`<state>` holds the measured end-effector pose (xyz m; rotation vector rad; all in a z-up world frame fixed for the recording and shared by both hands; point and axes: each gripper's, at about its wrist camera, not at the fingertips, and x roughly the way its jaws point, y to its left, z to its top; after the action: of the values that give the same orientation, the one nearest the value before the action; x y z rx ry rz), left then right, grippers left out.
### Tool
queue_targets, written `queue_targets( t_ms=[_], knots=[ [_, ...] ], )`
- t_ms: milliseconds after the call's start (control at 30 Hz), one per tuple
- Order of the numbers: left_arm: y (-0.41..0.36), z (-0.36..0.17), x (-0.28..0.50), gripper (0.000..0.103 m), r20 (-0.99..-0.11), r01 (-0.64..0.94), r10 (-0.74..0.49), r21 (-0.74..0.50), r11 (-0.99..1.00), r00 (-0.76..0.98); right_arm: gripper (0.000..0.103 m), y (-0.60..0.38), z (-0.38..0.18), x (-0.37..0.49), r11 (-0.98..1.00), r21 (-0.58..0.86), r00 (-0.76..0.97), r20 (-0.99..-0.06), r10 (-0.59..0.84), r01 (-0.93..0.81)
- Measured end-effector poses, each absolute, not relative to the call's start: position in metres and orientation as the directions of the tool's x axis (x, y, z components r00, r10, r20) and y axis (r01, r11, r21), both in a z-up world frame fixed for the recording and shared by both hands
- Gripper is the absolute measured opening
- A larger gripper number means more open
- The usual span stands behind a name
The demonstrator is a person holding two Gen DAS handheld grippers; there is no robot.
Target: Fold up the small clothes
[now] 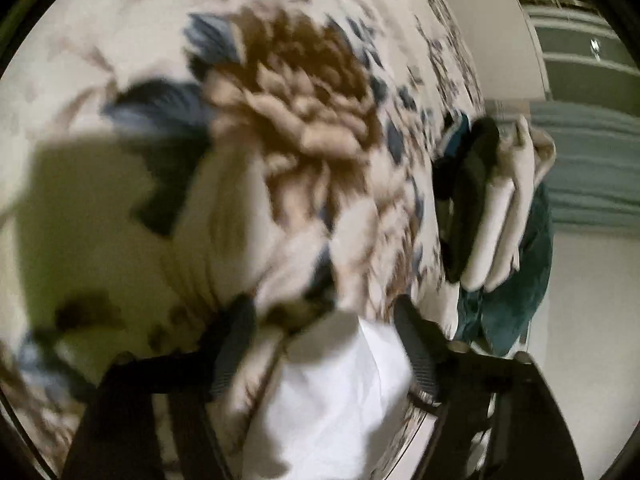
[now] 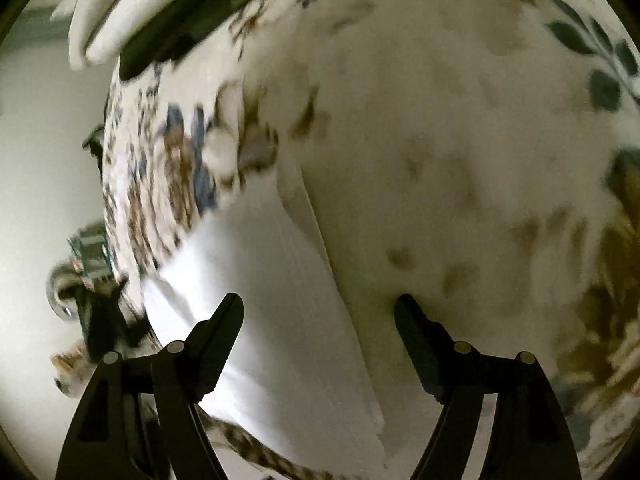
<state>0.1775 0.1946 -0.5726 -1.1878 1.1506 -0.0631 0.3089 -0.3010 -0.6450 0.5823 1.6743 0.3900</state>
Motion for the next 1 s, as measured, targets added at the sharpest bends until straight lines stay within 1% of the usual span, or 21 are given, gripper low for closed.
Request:
queue_targets(
  t_ms=[67,100,133,167,200,233,267,300,400,500,533,567,600,633,667,700,733,833,933,1000],
  knots=[
    [0.182,-0.572,0.178,0.075,-0.662,-0.489,-0.601,-0.744,0.455,0.448,0.079,-0.3,-0.647,0.324,0.791,0.581,-0.081,-0.794,0.602,0.189],
    [0.175,-0.573,0.18,0.075,-0.667,-0.48,-0.607,-0.74,0.471,0.432,0.068,-0.298,-0.647,0.329,0.782,0.593,-0.052,-0.789,0.612,0.193],
    [0.169,-0.573,0.182,0.075,-0.68,-0.475,-0.604,-0.728,0.494,0.415,0.054,-0.293,-0.647,0.335,0.778,0.599,-0.034,-0.788,0.615,0.188],
    [0.164,-0.574,0.185,0.075,-0.691,-0.471,-0.598,-0.719,0.511,0.407,0.012,-0.288,-0.648,0.339,0.784,0.595,-0.036,-0.792,0.61,0.178],
    [0.161,-0.574,0.189,0.072,-0.699,-0.465,-0.592,-0.713,0.525,0.403,0.003,-0.286,-0.648,0.341,0.791,0.585,-0.039,-0.799,0.6,0.179],
    [0.158,-0.574,0.193,0.071,-0.715,-0.459,-0.574,-0.697,0.55,0.399,0.003,-0.286,-0.647,0.342,0.795,0.578,-0.019,-0.807,0.591,0.187],
    [0.156,-0.573,0.198,0.043,-0.733,-0.45,-0.55,-0.68,0.579,0.4,0.003,-0.288,-0.647,0.342,0.806,0.56,-0.006,-0.82,0.572,0.192],
    [0.155,-0.574,0.201,0.012,-0.757,-0.451,-0.53,-0.653,0.608,0.382,0.003,-0.291,-0.645,0.344,0.829,0.525,-0.002,-0.845,0.535,0.194],
    [0.157,-0.584,0.211,0.012,-0.779,-0.464,-0.518,-0.627,0.626,0.354,0.002,-0.3,-0.644,0.344,0.839,0.493,0.023,-0.864,0.502,0.23],
    [0.159,-0.585,0.214,0.013,-0.777,-0.459,-0.528,-0.629,0.628,0.343,0.003,-0.299,-0.65,0.345,0.849,0.481,-0.012,-0.869,0.495,0.22],
    [0.162,-0.584,0.213,0.014,-0.766,-0.464,-0.542,-0.641,0.611,0.345,0.003,-0.298,-0.651,0.346,0.847,0.483,-0.032,-0.865,0.501,0.222],
    [0.164,-0.583,0.212,0.018,-0.756,-0.468,-0.553,-0.652,0.596,0.349,0.007,-0.3,-0.65,0.346,0.839,0.491,-0.052,-0.856,0.515,0.234],
    [0.166,-0.581,0.21,0.032,-0.748,-0.474,-0.562,-0.66,0.582,0.353,0.016,-0.305,-0.647,0.345,0.822,0.511,-0.075,-0.837,0.543,0.25],
    [0.169,-0.578,0.205,0.042,-0.739,-0.478,-0.571,-0.671,0.567,0.359,0.023,-0.31,-0.644,0.341,0.814,0.521,-0.084,-0.827,0.556,0.257],
    [0.17,-0.572,0.199,0.062,-0.725,-0.475,-0.58,-0.685,0.552,0.371,0.042,-0.317,-0.638,0.335,0.808,0.529,-0.085,-0.821,0.565,0.258],
    [0.172,-0.566,0.189,0.07,-0.713,-0.473,-0.585,-0.698,0.538,0.387,0.056,-0.325,-0.632,0.326,0.803,0.538,-0.085,-0.815,0.573,0.257],
    [0.171,-0.56,0.181,0.07,-0.705,-0.472,-0.587,-0.706,0.528,0.397,0.058,-0.332,-0.626,0.314,0.801,0.541,-0.091,-0.811,0.578,0.257],
    [0.163,-0.549,0.152,0.07,-0.693,-0.472,-0.607,-0.716,0.514,0.39,0.059,-0.347,-0.625,0.274,0.802,0.535,-0.167,-0.793,0.585,0.267],
    [0.146,-0.552,0.124,0.07,-0.695,-0.496,-0.627,-0.707,0.505,0.351,0.059,-0.351,-0.639,0.232,0.806,0.509,-0.264,-0.768,0.583,0.301],
    [0.134,-0.56,0.113,0.07,-0.702,-0.509,-0.638,-0.693,0.51,0.316,0.059,-0.35,-0.651,0.208,0.792,0.507,-0.285,-0.747,0.6,0.339]
  ],
)
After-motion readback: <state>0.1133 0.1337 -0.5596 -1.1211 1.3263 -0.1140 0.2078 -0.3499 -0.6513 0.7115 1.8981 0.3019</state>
